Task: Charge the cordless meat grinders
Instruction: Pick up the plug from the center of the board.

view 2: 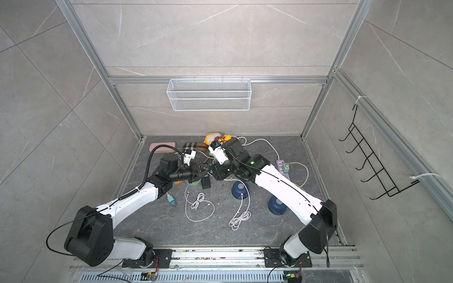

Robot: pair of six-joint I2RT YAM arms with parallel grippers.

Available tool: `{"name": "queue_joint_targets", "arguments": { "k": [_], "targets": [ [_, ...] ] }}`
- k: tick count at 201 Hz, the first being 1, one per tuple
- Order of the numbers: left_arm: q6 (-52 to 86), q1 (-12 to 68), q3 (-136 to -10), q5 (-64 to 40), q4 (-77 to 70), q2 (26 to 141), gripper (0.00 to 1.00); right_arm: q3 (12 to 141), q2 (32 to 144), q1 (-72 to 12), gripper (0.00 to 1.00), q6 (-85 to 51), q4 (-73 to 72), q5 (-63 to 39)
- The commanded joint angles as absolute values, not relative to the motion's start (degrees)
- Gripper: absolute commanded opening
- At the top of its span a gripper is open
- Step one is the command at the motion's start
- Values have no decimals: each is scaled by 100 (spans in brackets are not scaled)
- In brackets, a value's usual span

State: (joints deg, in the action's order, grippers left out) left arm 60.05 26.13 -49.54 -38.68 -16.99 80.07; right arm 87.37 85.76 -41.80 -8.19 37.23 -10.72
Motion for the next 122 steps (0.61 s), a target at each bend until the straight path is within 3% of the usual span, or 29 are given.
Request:
{"name": "queue_joint_targets", "arguments": {
  "k": [1, 26, 67, 122],
  "targets": [
    [6407, 2635, -5245, -3426, -3263, 8121, 0, 8859, 8251, -4123, 55, -1683, 3623, -1087],
    [6786, 2630, -5538, -3200, -4140, 8467, 0, 8765, 7956, -4074, 55, -1971, 3370, -1418],
    [7400, 2636, -5893, -3217, -5380, 8848, 0, 8606, 7506, -3722, 66, -1960, 3135, -1384],
    [8182, 2635, -5494, -3049, -7029, 8790, 0, 8219, 7575, -2951, 67, -2355, 1787, -2862]
  ]
}}
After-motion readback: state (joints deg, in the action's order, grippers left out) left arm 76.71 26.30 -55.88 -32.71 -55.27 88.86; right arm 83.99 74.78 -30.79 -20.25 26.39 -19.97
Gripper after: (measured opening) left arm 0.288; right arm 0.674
